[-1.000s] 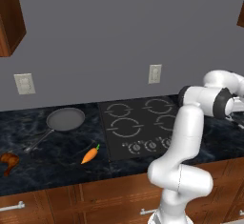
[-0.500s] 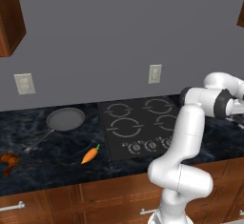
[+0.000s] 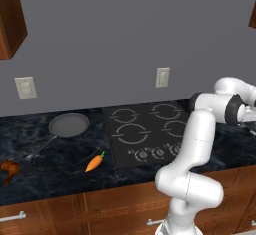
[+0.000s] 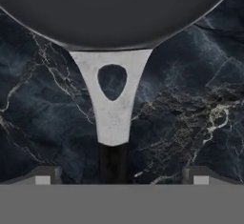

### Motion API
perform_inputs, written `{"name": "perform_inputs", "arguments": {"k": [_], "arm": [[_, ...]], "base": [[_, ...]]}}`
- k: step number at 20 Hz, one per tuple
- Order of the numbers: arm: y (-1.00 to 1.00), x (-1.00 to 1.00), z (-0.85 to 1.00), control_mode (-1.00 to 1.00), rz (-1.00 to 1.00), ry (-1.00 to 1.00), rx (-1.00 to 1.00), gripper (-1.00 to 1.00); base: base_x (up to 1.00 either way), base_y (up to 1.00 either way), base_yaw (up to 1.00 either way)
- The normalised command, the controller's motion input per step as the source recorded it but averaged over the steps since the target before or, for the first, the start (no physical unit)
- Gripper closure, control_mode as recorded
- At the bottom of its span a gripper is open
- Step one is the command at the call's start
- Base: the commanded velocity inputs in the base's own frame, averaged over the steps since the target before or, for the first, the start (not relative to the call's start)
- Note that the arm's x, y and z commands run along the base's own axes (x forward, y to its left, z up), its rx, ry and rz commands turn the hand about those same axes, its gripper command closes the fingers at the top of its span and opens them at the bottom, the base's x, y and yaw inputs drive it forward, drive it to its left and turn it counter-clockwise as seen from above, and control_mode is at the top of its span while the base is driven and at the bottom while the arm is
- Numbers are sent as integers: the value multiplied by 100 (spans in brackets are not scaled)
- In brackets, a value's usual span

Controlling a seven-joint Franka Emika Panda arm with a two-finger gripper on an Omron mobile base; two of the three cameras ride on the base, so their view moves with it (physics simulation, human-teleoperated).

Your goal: Place both pans onto different burners. Then place the carrot and the chicken drumstick on different pans.

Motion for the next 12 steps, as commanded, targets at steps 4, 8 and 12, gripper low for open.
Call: {"name": "perform_inputs", "arguments": {"k": [4,8,12], "arm": [[0,0,-12,-100,0,5,0,-100],[0,0,-18,-100,0,5,0,-100],[0,0,-22,-100,0,5,1,-100]], "base": [[0,0,0],[0,0,0],[0,0,0]]}}
